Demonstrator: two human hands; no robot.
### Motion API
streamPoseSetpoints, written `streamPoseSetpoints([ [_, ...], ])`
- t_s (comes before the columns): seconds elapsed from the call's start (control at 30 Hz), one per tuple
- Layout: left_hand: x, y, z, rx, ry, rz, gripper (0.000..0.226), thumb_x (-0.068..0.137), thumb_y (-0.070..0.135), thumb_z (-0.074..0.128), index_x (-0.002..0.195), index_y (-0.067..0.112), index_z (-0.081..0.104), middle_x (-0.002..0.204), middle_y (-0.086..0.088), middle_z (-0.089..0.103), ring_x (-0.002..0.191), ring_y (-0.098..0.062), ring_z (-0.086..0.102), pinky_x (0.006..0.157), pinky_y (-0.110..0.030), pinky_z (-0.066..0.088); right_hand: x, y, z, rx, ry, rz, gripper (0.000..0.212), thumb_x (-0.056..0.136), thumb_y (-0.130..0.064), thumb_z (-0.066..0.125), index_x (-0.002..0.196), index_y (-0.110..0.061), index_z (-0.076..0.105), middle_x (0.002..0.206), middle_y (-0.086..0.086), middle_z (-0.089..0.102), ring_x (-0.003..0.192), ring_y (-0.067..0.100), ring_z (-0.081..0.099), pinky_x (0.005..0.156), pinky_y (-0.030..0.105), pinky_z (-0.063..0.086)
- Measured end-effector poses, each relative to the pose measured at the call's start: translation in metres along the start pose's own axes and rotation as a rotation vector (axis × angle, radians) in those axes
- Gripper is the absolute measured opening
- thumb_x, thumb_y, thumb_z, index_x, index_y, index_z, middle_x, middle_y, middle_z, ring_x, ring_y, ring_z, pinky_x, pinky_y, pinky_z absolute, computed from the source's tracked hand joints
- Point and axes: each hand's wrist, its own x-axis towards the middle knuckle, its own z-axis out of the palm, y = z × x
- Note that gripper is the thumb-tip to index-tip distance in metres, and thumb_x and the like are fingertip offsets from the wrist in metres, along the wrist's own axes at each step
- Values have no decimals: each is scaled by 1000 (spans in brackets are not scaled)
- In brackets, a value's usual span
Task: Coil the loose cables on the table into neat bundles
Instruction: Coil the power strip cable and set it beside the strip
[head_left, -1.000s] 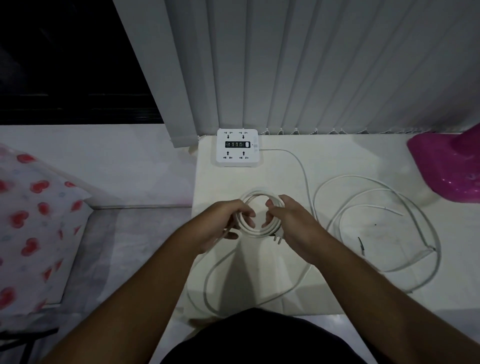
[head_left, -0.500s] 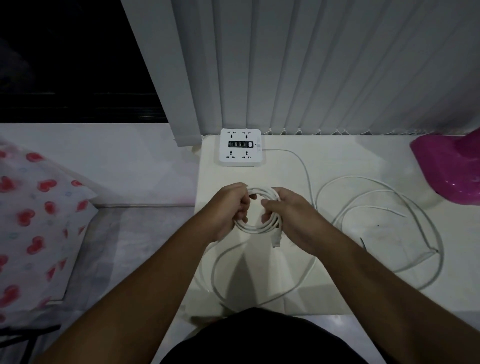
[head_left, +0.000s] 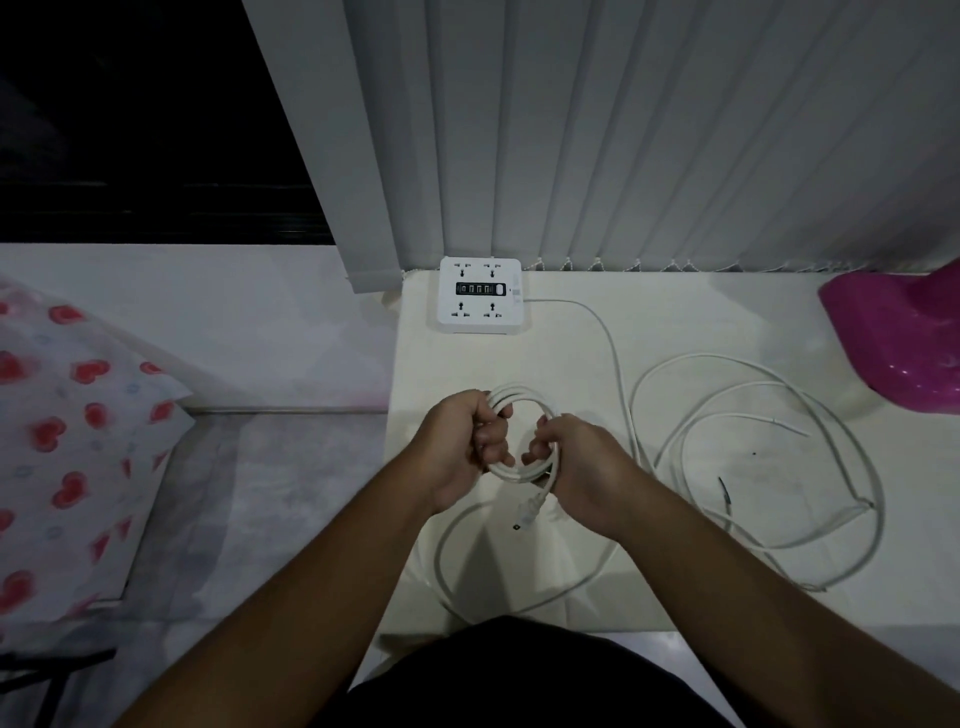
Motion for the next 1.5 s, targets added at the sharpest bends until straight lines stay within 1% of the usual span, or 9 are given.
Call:
streamPoseSetpoints([
  [0.2, 0, 16, 6, 172, 6, 17, 21, 81, 7, 33, 77, 9, 53, 52, 0, 25, 45, -16, 20, 54, -30, 34, -3, -23, -2, -54, -102, -40, 20, 83, 3, 50, 95, -6, 63, 72, 9, 51, 70, 24, 52, 73, 37, 46],
  [0.43, -2, 14, -16, 615, 48, -40, 32, 83, 41, 53, 102, 24, 73, 95, 1, 76, 88, -18, 68, 82, -37, 50, 5, -36, -5, 20, 180, -64, 21, 88, 4, 41, 78, -3, 59, 56, 5, 34, 52, 23, 37, 66, 37, 43],
  [0.6, -8, -3, -36, 804, 153, -109, 25, 91, 33, 54, 94, 13, 68, 84, -8, 73, 71, -18, 65, 56, -21, 44, 12, -34, -11, -15, 349, -70, 20, 86, 0, 45, 75, -9, 60, 59, 4, 48, 58, 20, 45, 64, 32, 38],
  [0.7, -9, -9, -36, 648, 153, -140, 21, 82, 33, 56, 69, 17, 57, 61, -3, 51, 51, -18, 49, 58, -28, 39, 13, -31, -7, -32, 394, -71, 23, 80, 2, 46, 62, -10, 54, 60, 7, 47, 58, 22, 42, 67, 34, 38],
  [0.8, -12, -11, -26, 264, 23, -223, 27, 86, 35, 55, 65, 17, 56, 62, -3, 46, 51, -18, 44, 57, -31, 37, 12, -27, 0, 120, 380, -94, 20, 81, 0, 48, 65, -10, 52, 64, 6, 48, 63, 20, 43, 69, 35, 38],
  [1.03, -13, -1, -7, 127, -86, -379, 47, 87, 45, 59, 102, 2, 68, 101, -18, 67, 83, -26, 59, 77, -32, 46, 5, -24, 21, 504, 230, -57, 14, 96, -13, 50, 82, -11, 52, 70, 3, 49, 67, 20, 49, 71, 31, 44],
  [1.23, -5, -2, -8, -7, 67, -113, 26, 95, 39, 50, 106, 18, 63, 106, -5, 66, 99, -21, 59, 82, -38, 48, 1, -13, 19, -195, 313, -43, 26, 100, -38, 43, 92, -20, 60, 92, 2, 59, 84, 17, 53, 76, 36, 41],
  [1.37, -1, -2, -6, -3, 107, -31, 25, 98, 30, 50, 113, 17, 64, 114, -2, 75, 101, -19, 65, 89, -37, 48, 0, 2, 17, -361, 236, 22, 33, 99, -40, 47, 118, -18, 60, 112, 3, 61, 89, 14, 53, 77, 34, 37],
  [1.5, 3, -5, 2, -136, 183, 46, 4, 100, 6, 48, 98, 9, 50, 79, -10, 60, 80, -26, 63, 86, -38, 49, 0, 5, 18, -426, 179, 42, 35, 100, -42, 48, 124, -19, 56, 121, 3, 58, 106, 19, 53, 86, 34, 35],
])
